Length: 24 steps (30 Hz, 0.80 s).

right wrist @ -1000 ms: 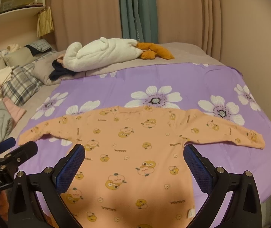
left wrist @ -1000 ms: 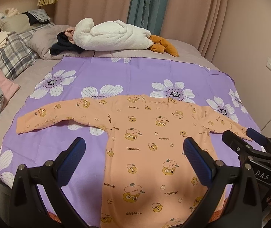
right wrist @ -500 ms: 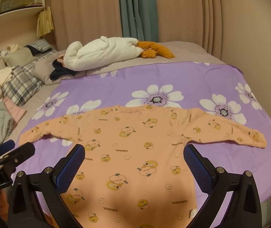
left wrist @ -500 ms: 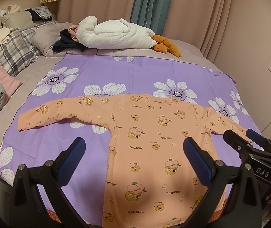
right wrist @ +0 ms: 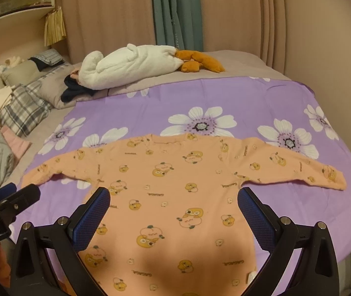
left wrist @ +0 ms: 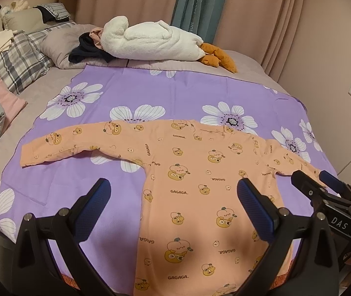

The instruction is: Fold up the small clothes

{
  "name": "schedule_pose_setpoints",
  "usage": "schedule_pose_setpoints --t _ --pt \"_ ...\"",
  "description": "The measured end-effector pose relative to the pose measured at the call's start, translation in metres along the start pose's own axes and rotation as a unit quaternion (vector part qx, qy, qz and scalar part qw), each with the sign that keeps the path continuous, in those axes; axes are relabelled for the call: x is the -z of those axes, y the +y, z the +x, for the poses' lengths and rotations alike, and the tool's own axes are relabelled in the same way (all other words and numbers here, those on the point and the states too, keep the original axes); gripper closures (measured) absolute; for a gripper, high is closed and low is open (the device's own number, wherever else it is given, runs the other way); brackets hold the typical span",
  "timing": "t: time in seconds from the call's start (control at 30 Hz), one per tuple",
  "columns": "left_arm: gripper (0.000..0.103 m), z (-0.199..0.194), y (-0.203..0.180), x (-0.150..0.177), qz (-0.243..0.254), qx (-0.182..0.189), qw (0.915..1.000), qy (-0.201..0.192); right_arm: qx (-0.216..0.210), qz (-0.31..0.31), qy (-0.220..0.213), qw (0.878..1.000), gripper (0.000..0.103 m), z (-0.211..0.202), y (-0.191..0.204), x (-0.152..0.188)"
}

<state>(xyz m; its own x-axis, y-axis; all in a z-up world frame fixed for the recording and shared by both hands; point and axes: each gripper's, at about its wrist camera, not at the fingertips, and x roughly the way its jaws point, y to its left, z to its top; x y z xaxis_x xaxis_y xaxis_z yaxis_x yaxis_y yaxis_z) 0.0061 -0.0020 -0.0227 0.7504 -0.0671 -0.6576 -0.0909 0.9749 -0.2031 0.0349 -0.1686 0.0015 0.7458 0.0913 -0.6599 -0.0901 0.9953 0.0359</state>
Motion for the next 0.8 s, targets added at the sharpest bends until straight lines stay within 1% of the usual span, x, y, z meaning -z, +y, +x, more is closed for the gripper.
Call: schedule_pose_setpoints --t 0.17,0.33,0.5,0.6,0.8 --pt "0.001 0.012 0.01 -0.001 -0.004 0.009 0.9999 0.003 0.014 0.009 0.0 1.0 0.001 0.008 0.001 -0.001" --pt "0.001 0.028 0.028 -0.007 -0.026 0.022 0.9994 0.009 0.024 0.016 -0.002 1.0 0.001 0.014 0.005 -0.01" --pt "0.001 0.04 0.042 -0.014 -0.029 0.017 0.9993 0.017 0.015 0.027 -0.003 1.0 0.001 0.026 0.011 -0.02" --pt "0.001 0.041 0.045 -0.018 -0.029 0.014 0.9992 0.023 0.012 0.033 -0.004 0.999 0.001 0.034 0.015 -0.024" --pt "0.001 0.027 0.043 -0.017 -0.025 0.005 0.9996 0.009 -0.008 0.039 -0.003 0.999 0.001 0.032 0.015 -0.021"
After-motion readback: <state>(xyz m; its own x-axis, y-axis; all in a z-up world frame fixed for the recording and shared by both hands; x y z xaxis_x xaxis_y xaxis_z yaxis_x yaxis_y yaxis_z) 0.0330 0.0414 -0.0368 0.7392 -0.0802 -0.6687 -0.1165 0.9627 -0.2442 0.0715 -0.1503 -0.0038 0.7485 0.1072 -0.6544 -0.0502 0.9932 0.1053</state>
